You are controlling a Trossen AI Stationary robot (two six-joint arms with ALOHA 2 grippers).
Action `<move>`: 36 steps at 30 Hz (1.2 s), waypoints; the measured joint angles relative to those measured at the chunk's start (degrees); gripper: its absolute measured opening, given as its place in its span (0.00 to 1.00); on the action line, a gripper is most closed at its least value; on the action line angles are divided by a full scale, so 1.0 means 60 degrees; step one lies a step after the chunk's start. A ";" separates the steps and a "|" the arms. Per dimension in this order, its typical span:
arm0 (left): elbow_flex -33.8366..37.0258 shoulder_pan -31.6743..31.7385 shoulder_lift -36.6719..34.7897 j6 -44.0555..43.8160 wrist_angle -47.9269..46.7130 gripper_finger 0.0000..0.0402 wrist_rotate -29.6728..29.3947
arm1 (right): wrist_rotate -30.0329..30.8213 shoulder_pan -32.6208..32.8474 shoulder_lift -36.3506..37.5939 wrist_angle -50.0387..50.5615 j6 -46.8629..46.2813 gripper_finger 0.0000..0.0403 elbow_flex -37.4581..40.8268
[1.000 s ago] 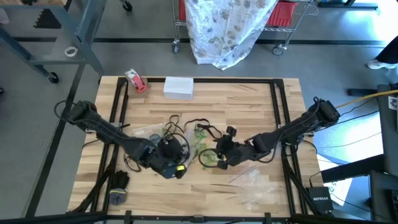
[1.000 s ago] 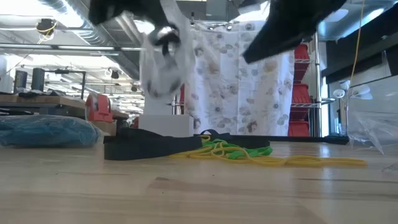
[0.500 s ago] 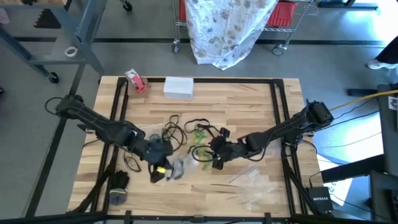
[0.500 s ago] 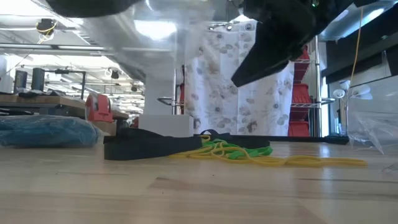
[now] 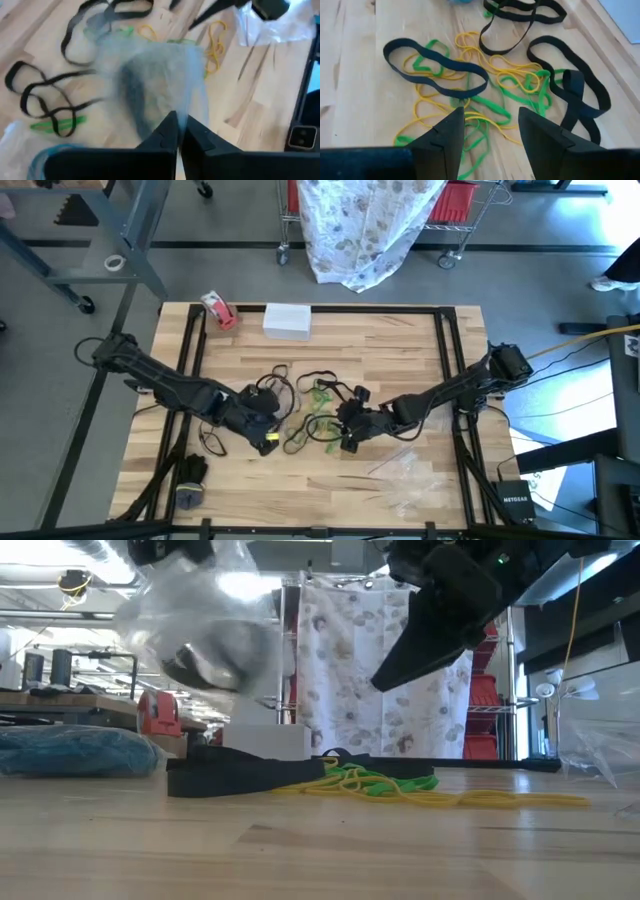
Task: Sort rubber bands
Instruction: Put the black rubber band into the transparent zip bag
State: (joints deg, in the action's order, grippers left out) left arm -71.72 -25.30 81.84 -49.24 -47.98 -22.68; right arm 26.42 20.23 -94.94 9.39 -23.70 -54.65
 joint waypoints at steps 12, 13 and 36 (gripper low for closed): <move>0.0007 -0.0040 0.0003 -0.1274 -0.1136 0.00 -0.0985 | 0.0504 -0.0798 -0.0335 0.1241 -0.0016 0.44 0.0000; 0.0007 -0.0057 0.0003 -0.1275 -0.1104 0.00 -0.1008 | 0.0378 -0.0939 -0.0438 0.1235 -0.0008 0.44 0.0000; 0.0015 -0.0358 0.0014 -0.0917 -0.1110 0.00 -0.1056 | -0.3348 -0.4072 -0.1314 0.0706 0.1062 0.79 -0.0011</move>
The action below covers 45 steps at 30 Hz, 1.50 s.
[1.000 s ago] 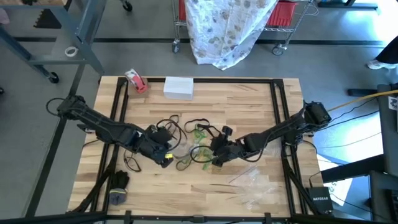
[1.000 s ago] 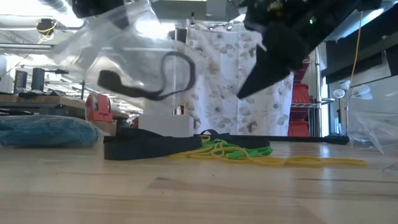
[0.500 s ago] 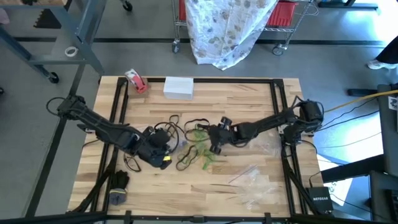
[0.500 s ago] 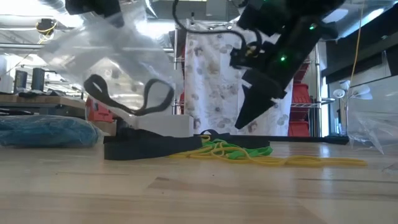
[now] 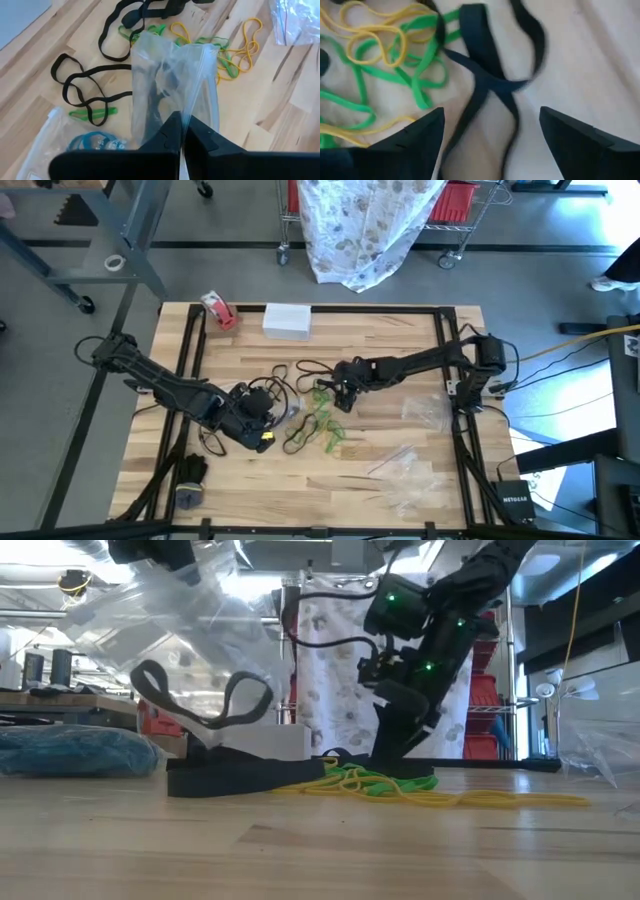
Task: Sort rubber bands
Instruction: Put the black rubber band into the transparent zip bag
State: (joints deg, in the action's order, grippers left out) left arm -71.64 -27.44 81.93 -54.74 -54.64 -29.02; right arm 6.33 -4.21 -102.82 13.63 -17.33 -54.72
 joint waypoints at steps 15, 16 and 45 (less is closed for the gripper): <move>0.0004 -0.0039 0.0004 -0.0068 0.0070 0.00 -0.0084 | 0.0025 0.0032 -0.0682 -0.0124 0.0180 0.48 -0.0040; 0.0004 -0.0058 0.0004 -0.0104 0.0066 0.00 -0.0084 | 0.0059 0.0032 -0.0650 -0.0073 0.0183 0.41 -0.0040; 0.0004 -0.0465 0.1930 -0.0052 0.3439 0.00 -0.0559 | 0.1022 0.4957 0.3188 -0.2055 0.0607 0.01 0.0012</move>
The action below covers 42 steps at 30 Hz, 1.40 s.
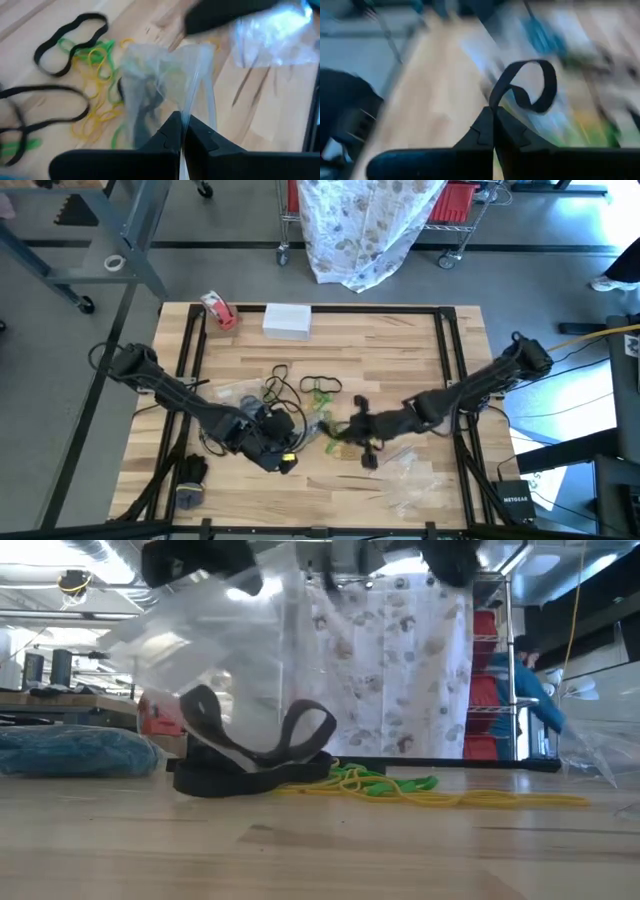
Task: Sort rubber bands
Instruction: Put the black rubber band into the transparent zip bag
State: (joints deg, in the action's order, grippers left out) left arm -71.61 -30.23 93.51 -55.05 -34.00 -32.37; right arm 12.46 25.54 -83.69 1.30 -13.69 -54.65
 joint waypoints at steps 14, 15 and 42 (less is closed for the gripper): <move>0.0000 0.0101 0.0289 0.1535 0.2924 0.00 0.0087 | -0.1584 0.0423 -0.2434 -0.5990 0.5219 0.01 -0.0533; 0.0000 0.0104 0.0289 0.1633 0.3027 0.00 0.0096 | -0.1587 0.0423 -0.2541 -0.5999 0.5527 0.01 -0.0697; -0.0007 0.0254 -0.0068 0.1674 0.3412 0.00 0.0366 | -0.1394 0.0102 -0.2908 -0.6166 0.8069 0.01 -0.1462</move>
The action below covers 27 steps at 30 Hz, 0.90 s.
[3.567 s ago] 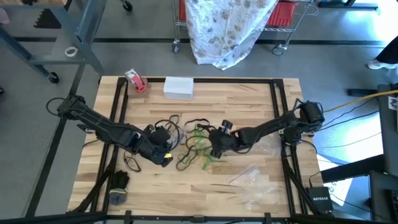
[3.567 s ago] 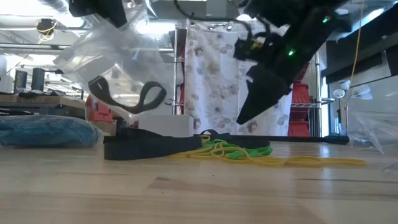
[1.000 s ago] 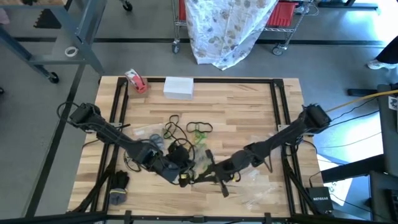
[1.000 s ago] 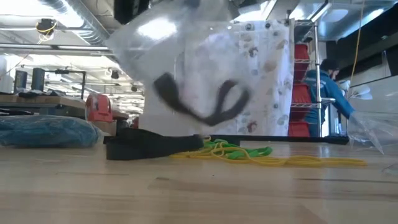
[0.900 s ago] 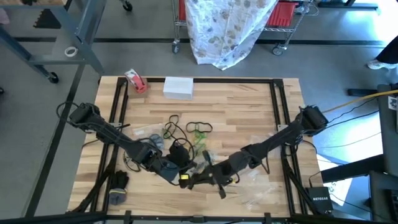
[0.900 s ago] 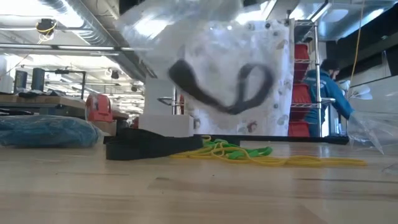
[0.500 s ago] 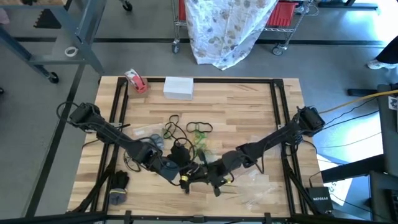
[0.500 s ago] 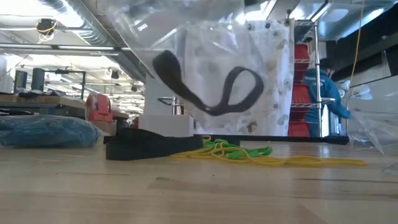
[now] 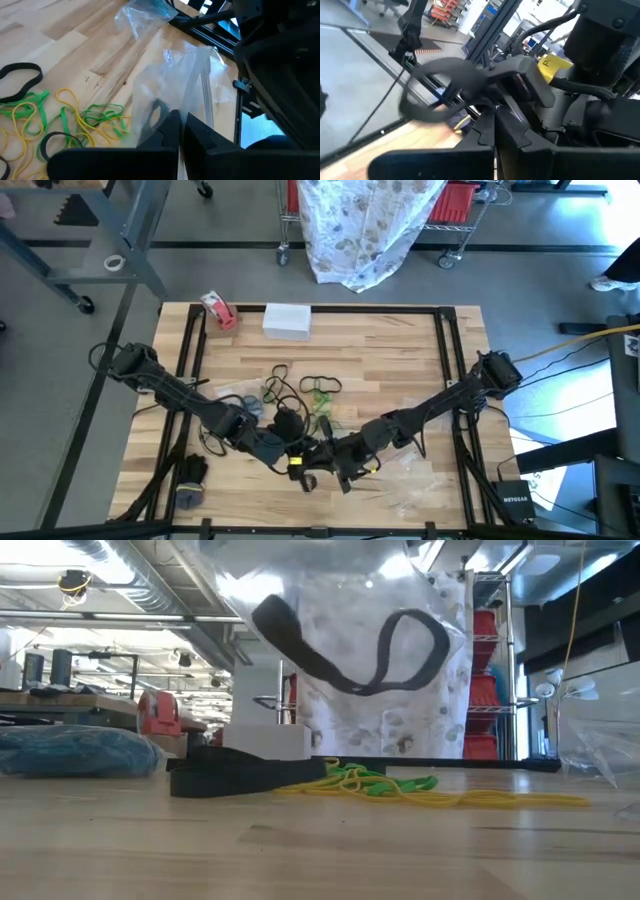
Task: Sort rubber bands
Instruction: Put the black rubber band into the transparent zip bag
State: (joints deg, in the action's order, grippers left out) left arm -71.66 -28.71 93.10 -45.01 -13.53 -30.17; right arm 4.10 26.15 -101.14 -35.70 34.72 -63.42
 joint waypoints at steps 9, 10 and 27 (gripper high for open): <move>-0.0004 0.0055 0.0000 0.0143 0.0629 0.00 0.0237 | 0.0855 -0.0007 0.0001 0.0668 0.1167 0.01 0.0004; -0.0004 0.0056 0.0000 0.0154 0.0583 0.00 0.0218 | 0.0951 -0.0002 0.0004 0.0924 0.1184 0.01 0.0004; 0.0000 -0.0168 0.0004 -0.0206 0.0066 0.00 0.0237 | 0.2732 0.0024 0.0004 0.4149 -0.2332 0.01 0.0007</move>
State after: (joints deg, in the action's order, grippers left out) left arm -71.66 -29.72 93.12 -46.25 -13.14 -28.75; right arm 20.49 26.29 -101.12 -10.81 20.73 -63.37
